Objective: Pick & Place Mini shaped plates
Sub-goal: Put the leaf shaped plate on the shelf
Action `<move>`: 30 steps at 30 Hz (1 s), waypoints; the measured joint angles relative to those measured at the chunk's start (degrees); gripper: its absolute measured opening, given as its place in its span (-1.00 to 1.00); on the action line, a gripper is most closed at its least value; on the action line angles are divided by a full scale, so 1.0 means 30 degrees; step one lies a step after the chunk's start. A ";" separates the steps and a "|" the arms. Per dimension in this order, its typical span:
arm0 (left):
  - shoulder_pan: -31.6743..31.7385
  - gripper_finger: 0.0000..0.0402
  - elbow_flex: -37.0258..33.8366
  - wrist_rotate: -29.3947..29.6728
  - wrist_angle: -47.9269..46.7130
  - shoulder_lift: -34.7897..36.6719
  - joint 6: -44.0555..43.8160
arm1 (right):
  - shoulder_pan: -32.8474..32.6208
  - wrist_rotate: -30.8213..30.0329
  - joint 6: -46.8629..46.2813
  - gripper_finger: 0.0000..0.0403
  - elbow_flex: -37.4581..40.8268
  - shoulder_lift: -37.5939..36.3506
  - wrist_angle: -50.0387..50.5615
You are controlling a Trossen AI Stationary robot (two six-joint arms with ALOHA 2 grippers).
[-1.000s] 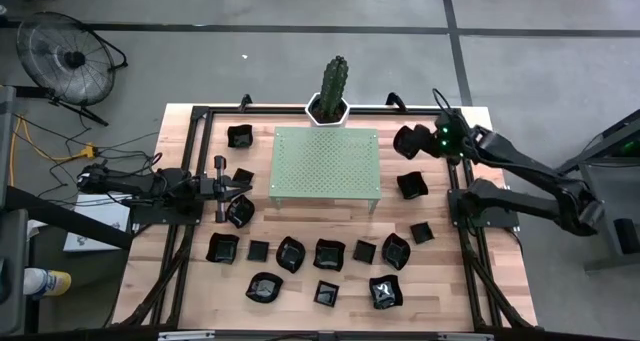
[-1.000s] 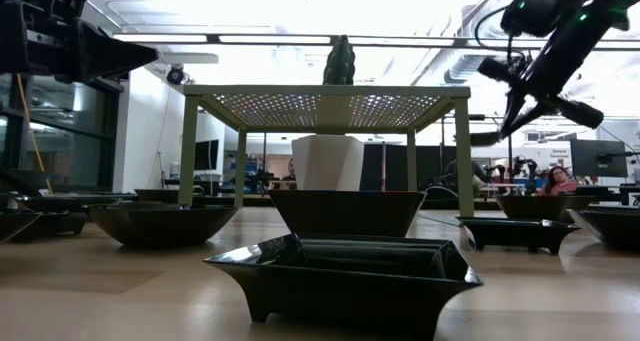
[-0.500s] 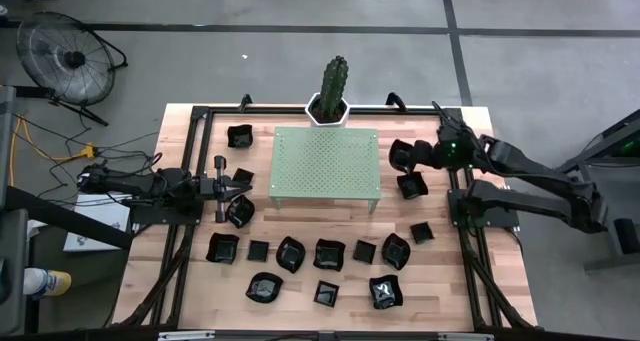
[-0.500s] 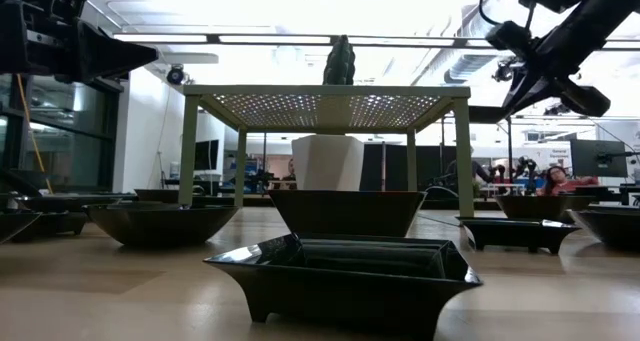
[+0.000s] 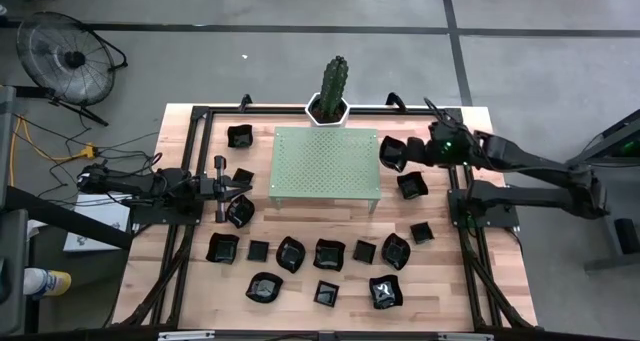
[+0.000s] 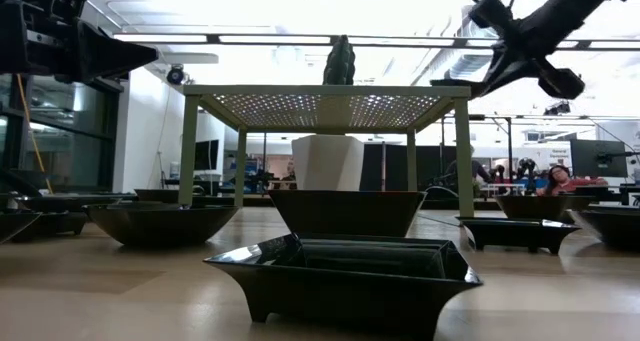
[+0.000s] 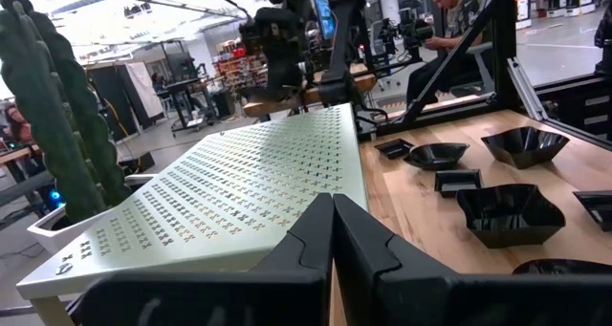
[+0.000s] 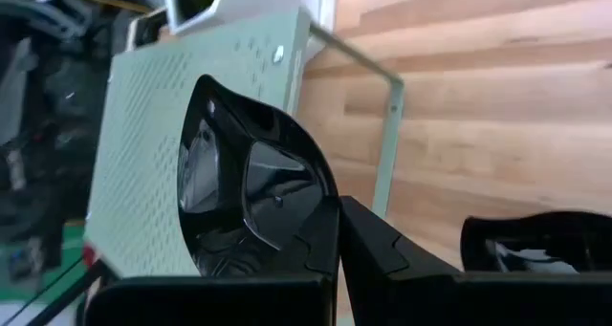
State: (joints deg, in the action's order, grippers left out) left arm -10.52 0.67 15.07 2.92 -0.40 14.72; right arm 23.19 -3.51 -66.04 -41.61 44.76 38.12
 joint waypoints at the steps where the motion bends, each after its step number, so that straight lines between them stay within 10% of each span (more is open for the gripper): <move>1: 0.0006 -1.00 0.0000 0.0000 0.0000 0.0004 0.0000 | -0.0088 -0.0161 -0.0037 -1.00 -0.0368 0.0547 0.0077; 30: 0.0004 -1.00 0.0000 0.0000 -0.0007 0.0007 0.0000 | -0.3662 -0.1850 -0.7040 -1.00 -0.4282 0.8771 -0.2653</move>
State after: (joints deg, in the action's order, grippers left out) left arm -10.51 0.67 15.07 2.90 -0.38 14.72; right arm 12.20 -9.06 -87.16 -54.46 71.07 30.16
